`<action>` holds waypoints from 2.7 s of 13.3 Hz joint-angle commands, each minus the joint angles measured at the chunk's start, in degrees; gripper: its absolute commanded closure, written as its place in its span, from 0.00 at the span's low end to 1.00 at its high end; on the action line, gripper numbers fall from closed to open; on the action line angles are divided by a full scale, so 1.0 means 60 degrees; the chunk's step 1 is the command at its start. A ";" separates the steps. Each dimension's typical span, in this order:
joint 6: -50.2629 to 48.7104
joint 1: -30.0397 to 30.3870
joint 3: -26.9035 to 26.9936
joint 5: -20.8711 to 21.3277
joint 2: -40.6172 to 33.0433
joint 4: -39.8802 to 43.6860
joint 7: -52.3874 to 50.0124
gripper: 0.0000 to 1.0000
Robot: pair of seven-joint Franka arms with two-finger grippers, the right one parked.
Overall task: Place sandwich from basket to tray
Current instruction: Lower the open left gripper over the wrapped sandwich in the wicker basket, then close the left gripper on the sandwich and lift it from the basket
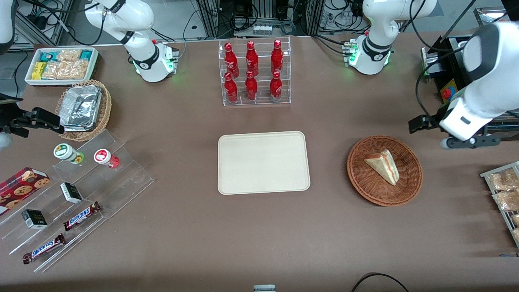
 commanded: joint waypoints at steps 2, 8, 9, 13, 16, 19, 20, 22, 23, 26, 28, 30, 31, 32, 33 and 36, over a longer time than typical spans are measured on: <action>0.1746 -0.0064 -0.0059 0.0044 -0.0199 -0.1381 -0.1330 0.00; 0.3637 -0.0254 -0.0117 0.0000 0.0255 -0.2438 -0.4961 0.00; 0.3917 -0.0415 -0.0118 0.0014 0.0371 -0.2526 -0.5402 0.00; 0.4665 -0.0620 -0.0118 0.0014 0.0972 -0.2513 -0.6490 0.00; 0.4915 -0.0665 -0.0118 0.0044 0.1265 -0.2513 -0.6476 0.00; 0.5412 -0.0665 -0.0118 0.0044 0.1689 -0.2527 -0.6461 0.00; 0.5602 -0.0665 -0.0103 0.0044 0.1807 -0.2542 -0.6461 0.00; 0.5823 -0.0636 -0.0103 0.0044 0.2056 -0.2556 -0.6461 0.00; 0.5839 -0.0621 -0.0103 0.0044 0.2158 -0.2557 -0.6461 0.00; 0.5897 -0.0607 -0.0103 0.0073 0.2393 -0.2586 -0.6418 0.00; 0.5956 -0.0607 -0.0103 0.0073 0.2466 -0.2732 -0.6403 0.03; 0.5970 -0.0607 -0.0088 0.0073 0.2525 -0.2863 -0.6403 0.47; 0.5971 -0.0607 -0.0088 0.0073 0.2511 -0.2951 -0.6388 0.73; 0.5971 -0.0607 -0.0088 0.0073 0.2482 -0.2981 -0.6374 0.90; 0.5913 -0.0607 -0.0088 0.0073 0.2438 -0.2981 -0.6330 1.00; 0.5475 -0.0636 -0.0074 0.0233 0.2175 -0.2865 -0.6285 1.00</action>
